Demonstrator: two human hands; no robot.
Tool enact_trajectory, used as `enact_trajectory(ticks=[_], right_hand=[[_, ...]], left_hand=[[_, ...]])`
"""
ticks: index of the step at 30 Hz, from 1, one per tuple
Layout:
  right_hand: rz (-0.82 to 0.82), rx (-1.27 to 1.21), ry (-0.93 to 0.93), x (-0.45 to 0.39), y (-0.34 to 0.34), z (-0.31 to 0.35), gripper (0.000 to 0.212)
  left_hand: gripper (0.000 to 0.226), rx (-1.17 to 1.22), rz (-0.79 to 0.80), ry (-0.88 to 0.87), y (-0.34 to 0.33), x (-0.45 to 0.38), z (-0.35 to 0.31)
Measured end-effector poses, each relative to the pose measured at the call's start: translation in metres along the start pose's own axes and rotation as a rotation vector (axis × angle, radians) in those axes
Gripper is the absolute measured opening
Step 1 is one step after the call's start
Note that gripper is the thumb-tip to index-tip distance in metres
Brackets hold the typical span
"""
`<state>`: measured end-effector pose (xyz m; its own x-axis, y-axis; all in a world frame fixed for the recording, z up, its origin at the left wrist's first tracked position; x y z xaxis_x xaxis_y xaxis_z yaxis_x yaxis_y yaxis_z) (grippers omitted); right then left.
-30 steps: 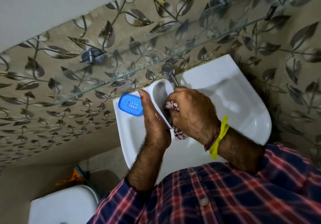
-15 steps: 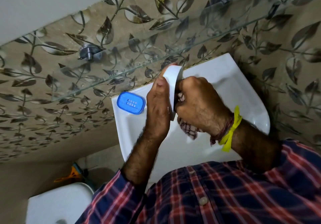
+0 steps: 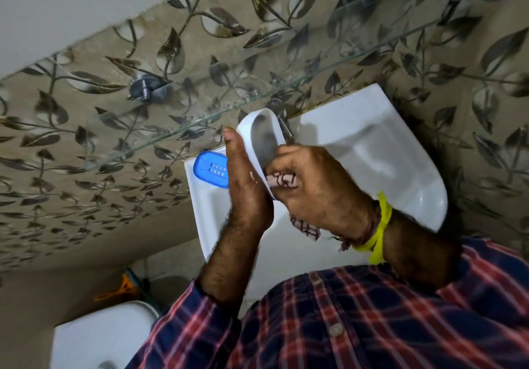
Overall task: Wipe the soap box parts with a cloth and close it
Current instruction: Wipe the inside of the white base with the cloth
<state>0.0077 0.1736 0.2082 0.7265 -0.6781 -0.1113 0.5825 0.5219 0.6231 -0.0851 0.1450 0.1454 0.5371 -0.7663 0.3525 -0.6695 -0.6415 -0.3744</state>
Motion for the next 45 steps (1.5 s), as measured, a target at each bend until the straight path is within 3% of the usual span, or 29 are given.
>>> enact_trajectory(ticks=[3, 5, 8, 10, 13, 17, 20, 26, 30, 32, 35, 36, 38, 40, 43, 45], right_hand=[[-0.066, 0.322, -0.056, 0.002, 0.007, -0.006, 0.012], [-0.082, 0.238, -0.081, -0.002, 0.012, -0.009, 0.014], [0.028, 0.04, -0.009, -0.001, 0.002, -0.003, 0.01], [0.07, 0.183, -0.013, 0.002, -0.003, -0.001, 0.013], [-0.013, 0.421, -0.055, 0.0, 0.003, -0.002, 0.015], [-0.106, 0.169, -0.118, -0.004, 0.007, -0.011, 0.021], [-0.058, -0.025, -0.151, 0.0, 0.002, -0.024, 0.027], [-0.221, -0.069, -0.151, 0.009, 0.01, -0.044, 0.021], [-0.144, -0.22, -0.221, 0.011, 0.001, -0.057, 0.019], [-0.126, -0.26, -0.228, 0.01, -0.001, -0.058, 0.019], [-0.068, -0.122, -0.199, 0.01, -0.007, -0.049, 0.021], [-0.031, -0.068, -0.175, 0.01, -0.011, -0.043, 0.019], [0.036, -0.009, -0.118, 0.01, -0.013, -0.033, 0.017], [0.07, 0.128, -0.086, 0.009, -0.011, -0.031, 0.018], [-0.058, 0.332, -0.125, 0.006, 0.004, -0.033, 0.017], [-0.132, 0.335, -0.125, 0.003, 0.006, -0.028, 0.015]], left_hand=[[0.068, -0.06, 0.014, -0.013, -0.002, 0.004, 0.007], [0.068, -0.065, 0.042, -0.025, -0.005, 0.003, 0.004], [0.065, -0.046, 0.019, -0.01, 0.002, -0.003, -0.003], [0.062, -0.045, 0.011, 0.001, 0.004, -0.004, 0.001], [0.062, -0.032, 0.03, 0.021, 0.0, -0.003, 0.01], [0.068, -0.004, 0.082, 0.035, 0.001, -0.007, 0.008], [0.075, 0.028, 0.084, 0.057, 0.007, -0.01, 0.005], [0.081, 0.047, 0.066, 0.05, 0.0, -0.005, 0.006], [0.072, 0.041, 0.085, 0.05, 0.0, -0.009, 0.014], [0.082, 0.026, 0.068, 0.062, -0.001, -0.008, 0.018], [0.108, -0.139, 0.016, -0.056, -0.003, -0.006, 0.015], [0.107, -0.185, 0.019, -0.112, -0.004, -0.007, 0.012], [0.09, -0.17, 0.034, -0.149, -0.003, -0.01, 0.006], [0.077, -0.088, 0.045, -0.076, 0.0, -0.011, 0.01], [0.072, 0.005, 0.059, 0.022, 0.003, -0.009, 0.023], [0.068, 0.023, 0.052, 0.027, 0.004, -0.009, 0.023]])
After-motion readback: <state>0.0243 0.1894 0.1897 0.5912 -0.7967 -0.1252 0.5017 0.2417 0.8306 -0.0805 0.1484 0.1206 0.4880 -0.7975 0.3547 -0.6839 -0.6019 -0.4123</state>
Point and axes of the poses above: each hand's wrist, its own x-axis away from the middle knuckle, its own y-axis out of the back of the hand, z = x × y, the point moved 9 cm from there along -x, towards the middle knuckle, and after that the axes turned 4 degrees about y, right-handed, at the moved point
